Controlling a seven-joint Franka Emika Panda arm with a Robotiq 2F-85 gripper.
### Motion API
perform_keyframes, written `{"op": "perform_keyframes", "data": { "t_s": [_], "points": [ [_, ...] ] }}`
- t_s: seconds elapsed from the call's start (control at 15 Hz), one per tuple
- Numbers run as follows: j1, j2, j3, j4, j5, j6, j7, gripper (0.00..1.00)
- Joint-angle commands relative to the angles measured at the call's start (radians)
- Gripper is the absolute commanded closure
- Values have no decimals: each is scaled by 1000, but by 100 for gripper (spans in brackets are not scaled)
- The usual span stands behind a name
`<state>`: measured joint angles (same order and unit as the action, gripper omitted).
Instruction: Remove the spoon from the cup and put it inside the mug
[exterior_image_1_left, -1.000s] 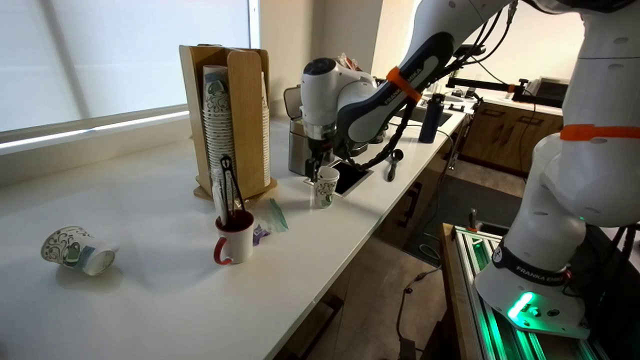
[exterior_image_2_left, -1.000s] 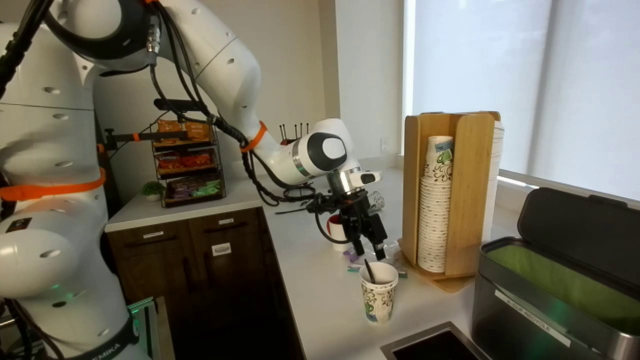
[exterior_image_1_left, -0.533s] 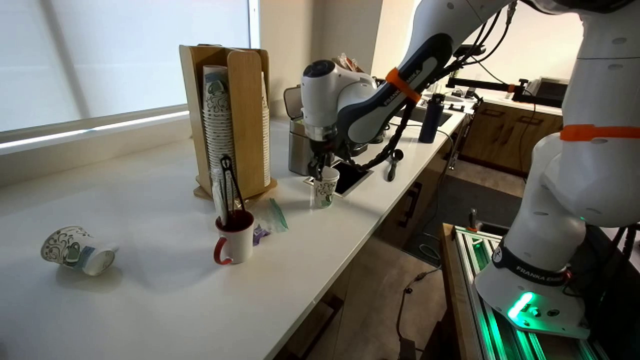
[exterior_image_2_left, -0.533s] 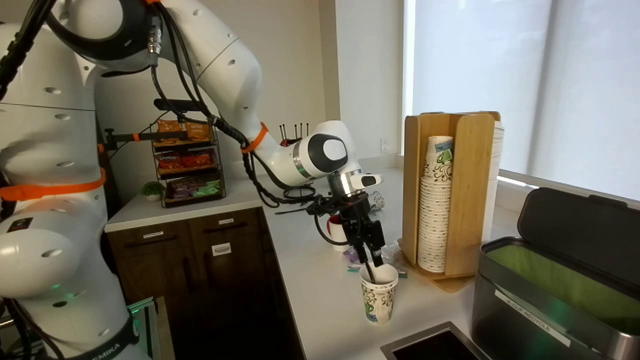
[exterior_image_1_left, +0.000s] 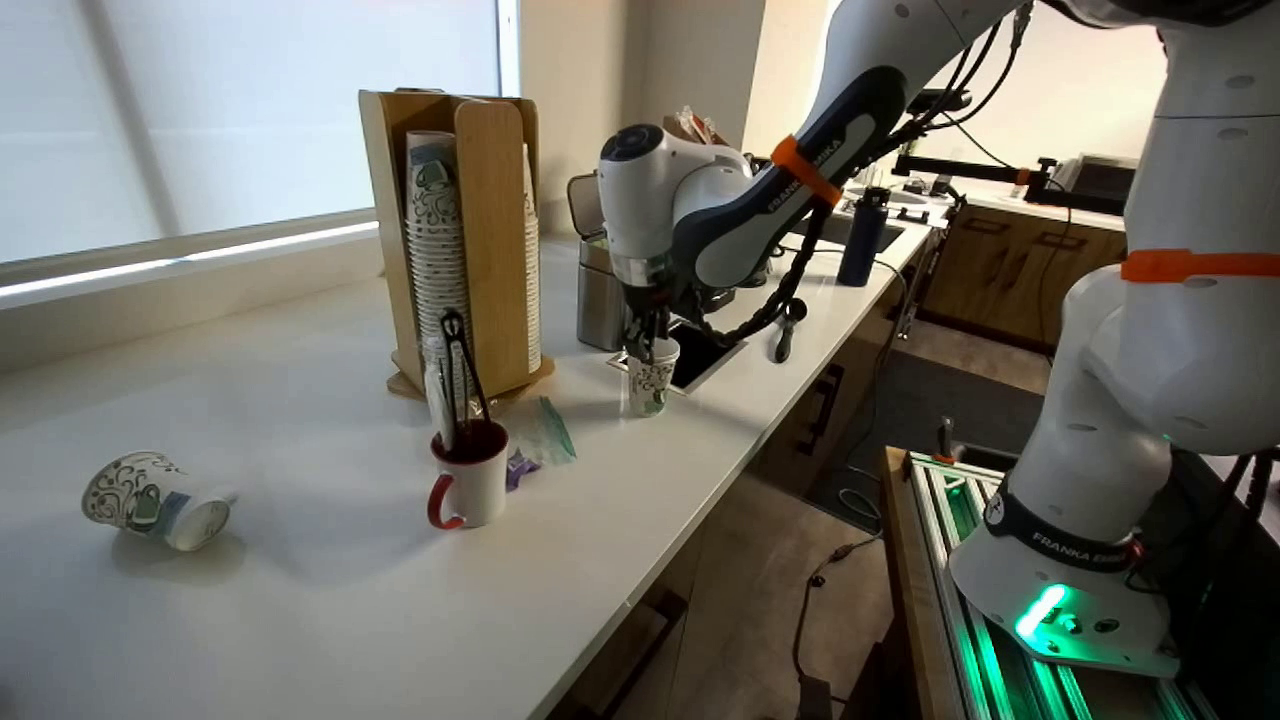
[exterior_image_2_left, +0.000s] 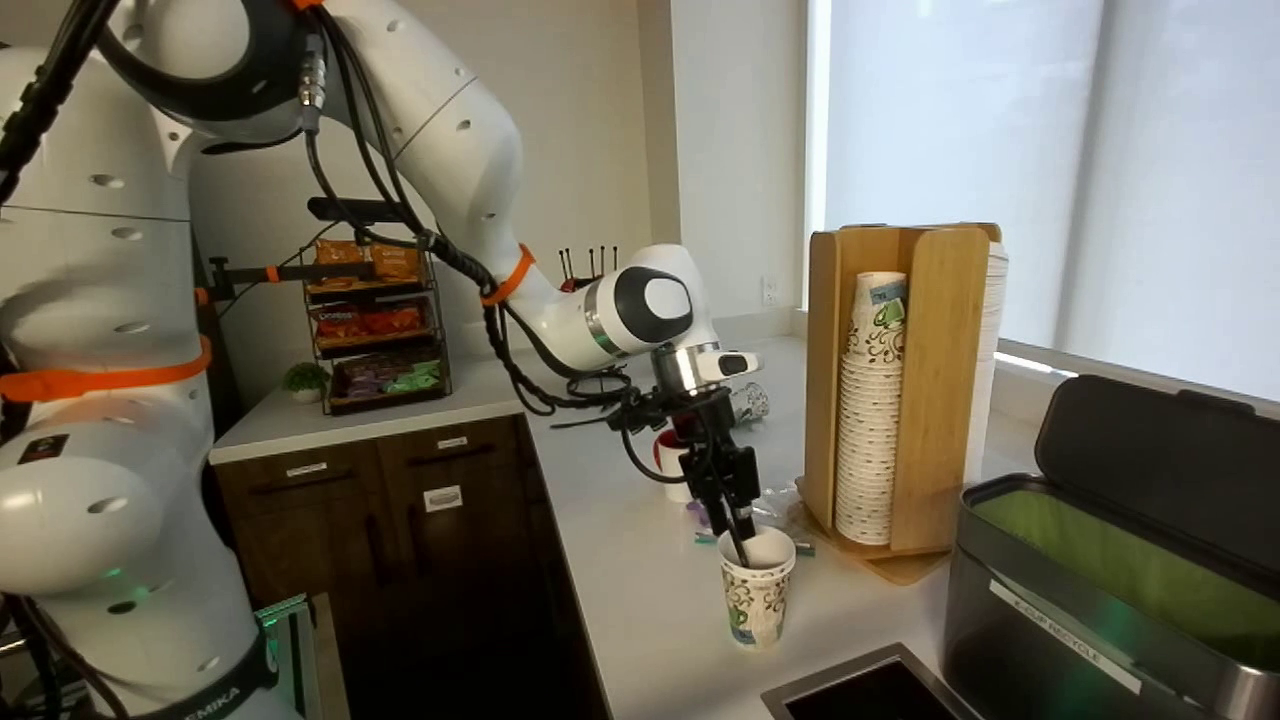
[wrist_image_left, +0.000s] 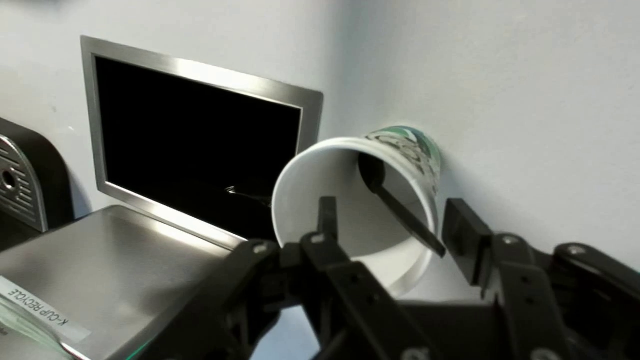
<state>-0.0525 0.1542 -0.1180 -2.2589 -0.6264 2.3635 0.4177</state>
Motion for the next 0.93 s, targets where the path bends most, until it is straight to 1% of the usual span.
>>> {"op": "perform_keyframes", "data": {
  "t_s": [0.0, 0.13, 0.27, 0.33, 0.4, 0.47, 0.53, 0.6, 0.67, 0.73, 0.87],
  "points": [
    [17, -2, -3, 4, -17, -28, 12, 43],
    [20, -2, -3, 7, -19, -26, 12, 48],
    [21, -3, -5, 9, -24, -25, 17, 58],
    [22, -3, -5, 9, -27, -23, 20, 65],
    [22, -3, -5, 10, -29, -23, 20, 64],
    [22, -3, -5, 11, -30, -24, 20, 72],
    [22, -3, -5, 11, -32, -23, 20, 88],
    [23, -4, -4, 10, -34, -23, 21, 89],
    [23, -6, -4, 10, -35, -23, 21, 98],
    [24, -8, -4, 9, -36, -25, 22, 100],
    [25, -12, -3, 10, -41, -24, 22, 100]
  ]
}}
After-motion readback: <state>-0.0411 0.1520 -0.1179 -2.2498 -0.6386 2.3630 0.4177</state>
